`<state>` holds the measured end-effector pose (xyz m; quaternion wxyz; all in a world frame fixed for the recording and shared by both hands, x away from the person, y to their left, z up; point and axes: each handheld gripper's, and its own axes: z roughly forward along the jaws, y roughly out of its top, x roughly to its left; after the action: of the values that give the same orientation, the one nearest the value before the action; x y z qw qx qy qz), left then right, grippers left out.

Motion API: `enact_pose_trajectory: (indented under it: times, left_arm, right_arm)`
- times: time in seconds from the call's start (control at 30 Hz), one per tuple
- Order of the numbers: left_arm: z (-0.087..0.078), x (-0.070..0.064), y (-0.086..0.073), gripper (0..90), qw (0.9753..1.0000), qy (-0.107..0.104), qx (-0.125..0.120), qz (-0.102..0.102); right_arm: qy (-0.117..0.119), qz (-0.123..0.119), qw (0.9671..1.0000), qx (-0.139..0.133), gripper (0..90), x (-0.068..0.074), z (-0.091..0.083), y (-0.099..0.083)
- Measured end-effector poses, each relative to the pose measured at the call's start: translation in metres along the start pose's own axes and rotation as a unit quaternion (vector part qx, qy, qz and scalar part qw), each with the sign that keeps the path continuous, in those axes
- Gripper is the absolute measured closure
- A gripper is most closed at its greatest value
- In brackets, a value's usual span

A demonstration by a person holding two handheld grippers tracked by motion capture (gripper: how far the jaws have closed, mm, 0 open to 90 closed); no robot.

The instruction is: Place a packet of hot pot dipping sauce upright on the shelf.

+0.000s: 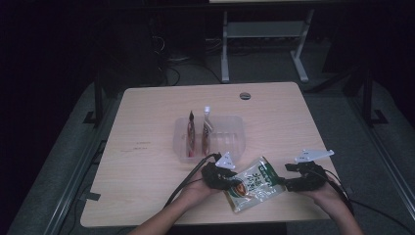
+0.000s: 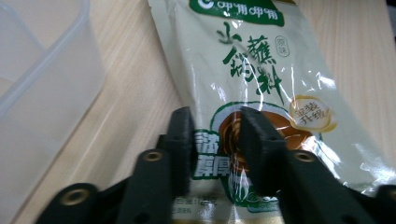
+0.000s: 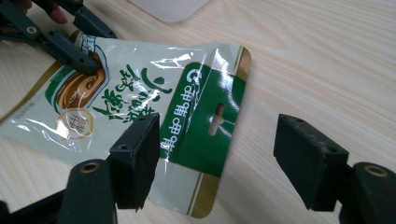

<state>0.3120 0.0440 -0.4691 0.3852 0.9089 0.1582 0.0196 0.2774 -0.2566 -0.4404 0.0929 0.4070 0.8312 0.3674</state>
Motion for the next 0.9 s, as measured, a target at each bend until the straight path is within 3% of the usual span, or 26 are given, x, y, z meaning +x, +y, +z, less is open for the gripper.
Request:
enact_pose_trajectory:
  times: [0.17,0.23,0.4,0.6,0.7,0.9]
  left_arm:
    - [0.003,-0.003,0.001,84.4,0.9999,-0.014,-0.001,0.001]
    - [0.004,-0.005,0.002,86.0,0.9999,-0.012,0.001,0.007]
    - [0.002,-0.003,0.002,89.7,0.9997,-0.025,-0.004,0.002]
    - [-0.002,0.003,-0.002,90.0,0.998,-0.051,-0.029,-0.022]
    - [-0.009,0.003,-0.002,90.0,0.997,-0.06,-0.044,-0.025]
    - [-0.033,0.002,0.001,90.0,0.9967,-0.059,-0.055,-0.007]
  right_arm:
    - [-0.001,-0.001,1.0,0.0,31.3,0.0,0.0,0.0]
    - [-0.001,0.001,1.0,0.003,31.3,0.001,0.0,0.001]
    - [0.0,0.003,1.0,0.001,31.2,-0.001,0.0,0.0]
    - [0.013,0.009,0.9998,-0.008,30.1,-0.003,-0.003,0.0]
    - [0.023,0.013,0.9995,-0.016,29.5,-0.004,-0.005,0.0]
    - [0.048,0.009,0.9984,-0.028,29.2,-0.003,-0.007,0.003]
